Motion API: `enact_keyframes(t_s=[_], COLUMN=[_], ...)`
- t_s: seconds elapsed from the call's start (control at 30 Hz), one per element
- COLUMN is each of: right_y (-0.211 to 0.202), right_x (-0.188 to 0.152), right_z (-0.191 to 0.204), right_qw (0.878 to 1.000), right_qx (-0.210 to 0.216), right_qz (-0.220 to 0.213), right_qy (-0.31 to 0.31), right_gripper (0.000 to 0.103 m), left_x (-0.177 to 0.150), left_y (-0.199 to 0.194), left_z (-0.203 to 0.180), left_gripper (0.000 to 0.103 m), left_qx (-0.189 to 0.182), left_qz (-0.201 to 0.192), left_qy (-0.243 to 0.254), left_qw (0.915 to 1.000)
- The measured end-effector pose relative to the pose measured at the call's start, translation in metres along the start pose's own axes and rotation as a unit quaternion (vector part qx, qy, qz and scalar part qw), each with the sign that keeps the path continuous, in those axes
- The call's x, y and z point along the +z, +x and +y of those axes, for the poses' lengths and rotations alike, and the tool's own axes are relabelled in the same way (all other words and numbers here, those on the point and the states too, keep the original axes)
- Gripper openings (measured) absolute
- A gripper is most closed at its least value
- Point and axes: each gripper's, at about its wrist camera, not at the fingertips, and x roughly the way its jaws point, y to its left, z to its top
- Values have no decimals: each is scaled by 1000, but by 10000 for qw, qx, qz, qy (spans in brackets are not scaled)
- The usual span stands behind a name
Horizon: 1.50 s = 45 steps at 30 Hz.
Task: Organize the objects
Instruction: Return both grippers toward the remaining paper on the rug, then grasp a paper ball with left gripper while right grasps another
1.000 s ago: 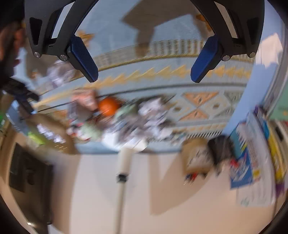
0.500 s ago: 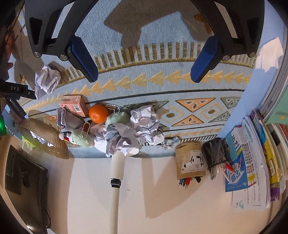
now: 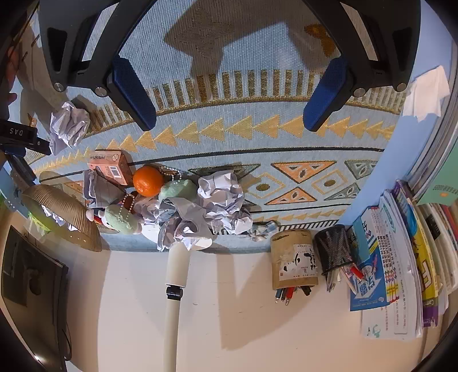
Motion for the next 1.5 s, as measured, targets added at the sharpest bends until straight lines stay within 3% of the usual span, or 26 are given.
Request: enact_keyframes(t_s=[0.1, 0.87, 1.27, 1.37, 1.5], right_y=[1, 5, -2, -13, -25], right_x=[0, -2, -3, -4, -7], right_z=[1, 5, 6, 9, 14], right_qw=[10000, 9997, 9997, 9977, 9868], right_qx=[13, 165, 239, 592, 1557], right_qz=[2, 138, -19, -247, -197], right_qy=[-15, -74, -102, -210, -407], right_gripper=[103, 103, 103, 103, 103], left_x=[1, 0, 0, 4, 20], left_y=[-1, -2, -4, -6, -8], left_z=[-2, -2, -7, -14, -21], left_gripper=[102, 102, 102, 102, 102], left_qx=[148, 104, 1, -267, -815], left_qz=[-37, -46, -78, 35, 237], left_qy=[39, 25, 205, 410, 810], left_qw=[9999, 9999, 9998, 9988, 9931])
